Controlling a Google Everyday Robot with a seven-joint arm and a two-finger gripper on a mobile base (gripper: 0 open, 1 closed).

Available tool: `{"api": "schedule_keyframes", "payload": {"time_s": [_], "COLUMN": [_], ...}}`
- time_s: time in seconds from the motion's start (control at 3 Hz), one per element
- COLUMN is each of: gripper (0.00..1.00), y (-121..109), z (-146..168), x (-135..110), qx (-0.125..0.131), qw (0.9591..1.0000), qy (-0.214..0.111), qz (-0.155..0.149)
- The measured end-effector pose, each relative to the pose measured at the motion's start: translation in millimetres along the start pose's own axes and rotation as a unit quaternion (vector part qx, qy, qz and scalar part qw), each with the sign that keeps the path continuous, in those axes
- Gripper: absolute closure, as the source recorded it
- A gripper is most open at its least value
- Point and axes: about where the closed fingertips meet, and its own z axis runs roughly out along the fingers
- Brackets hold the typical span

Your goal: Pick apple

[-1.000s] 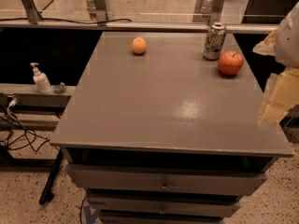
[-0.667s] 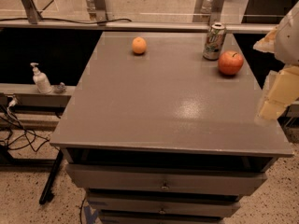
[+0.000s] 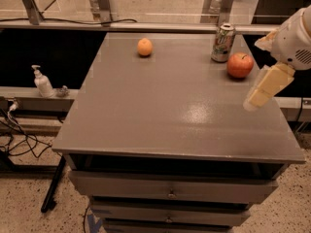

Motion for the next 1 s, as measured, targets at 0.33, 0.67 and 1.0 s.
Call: {"api": "schedule_keyframes", "payload": {"time_s": [0.33,0.67,1.0], "gripper": [0.0,0.0,0.0], "y": [-47,-92,-125], "z": [26,58,86], "x": [-3,-1,9], "qx": [0.028,0.045,0.057], "qw": [0.9983,0.9935,0.9877], "qy": [-0.041,-0.076,-0.097], "qz": [0.031,0.072,0.109]}}
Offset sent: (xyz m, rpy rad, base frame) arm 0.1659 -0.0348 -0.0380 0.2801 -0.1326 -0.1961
